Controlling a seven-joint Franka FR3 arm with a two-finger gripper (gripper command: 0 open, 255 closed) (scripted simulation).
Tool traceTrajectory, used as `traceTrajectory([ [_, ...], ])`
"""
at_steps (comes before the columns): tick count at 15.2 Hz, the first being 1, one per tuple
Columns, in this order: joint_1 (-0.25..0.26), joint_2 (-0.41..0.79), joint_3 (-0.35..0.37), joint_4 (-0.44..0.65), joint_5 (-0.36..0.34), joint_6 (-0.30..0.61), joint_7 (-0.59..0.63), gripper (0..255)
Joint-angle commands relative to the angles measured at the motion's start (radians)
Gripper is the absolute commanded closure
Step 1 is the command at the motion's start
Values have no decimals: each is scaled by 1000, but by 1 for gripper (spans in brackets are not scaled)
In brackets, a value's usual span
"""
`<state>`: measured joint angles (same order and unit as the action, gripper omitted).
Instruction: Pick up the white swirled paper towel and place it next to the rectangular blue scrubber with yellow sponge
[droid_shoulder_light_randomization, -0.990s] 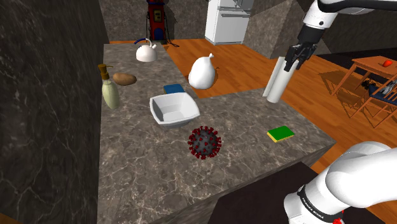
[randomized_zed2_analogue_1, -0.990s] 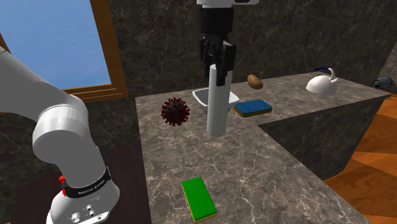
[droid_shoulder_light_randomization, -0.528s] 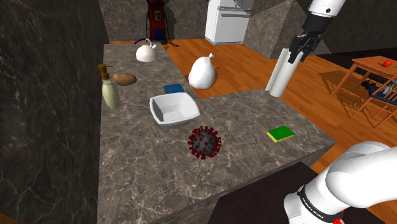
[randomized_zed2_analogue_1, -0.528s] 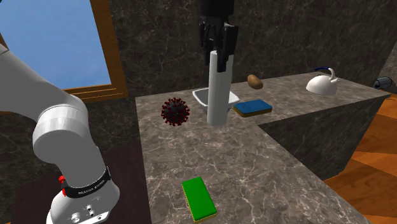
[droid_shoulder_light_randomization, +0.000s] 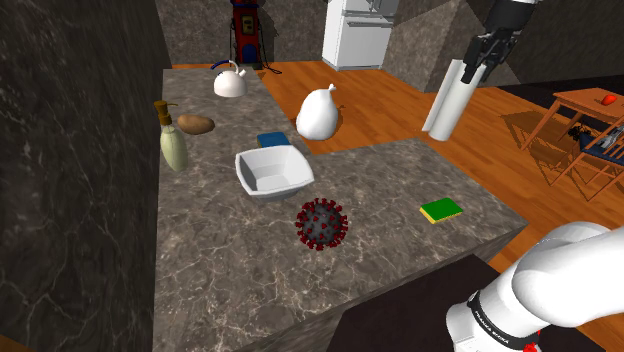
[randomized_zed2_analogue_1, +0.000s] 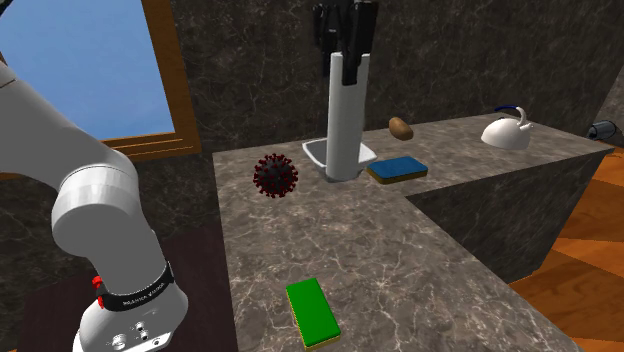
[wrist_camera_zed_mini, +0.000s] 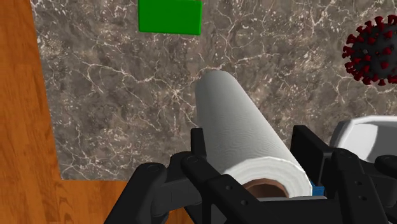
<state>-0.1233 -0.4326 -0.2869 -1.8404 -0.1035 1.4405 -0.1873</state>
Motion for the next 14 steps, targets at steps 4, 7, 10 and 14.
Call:
traceTrajectory([
  [4,26,60,40,-4,30,60,65,255],
  [7,46,109,66,-10,49,111,111,255],
  [10,65,166,92,-3,66,159,154,255],
  [14,90,252,123,23,87,218,207,255],
])
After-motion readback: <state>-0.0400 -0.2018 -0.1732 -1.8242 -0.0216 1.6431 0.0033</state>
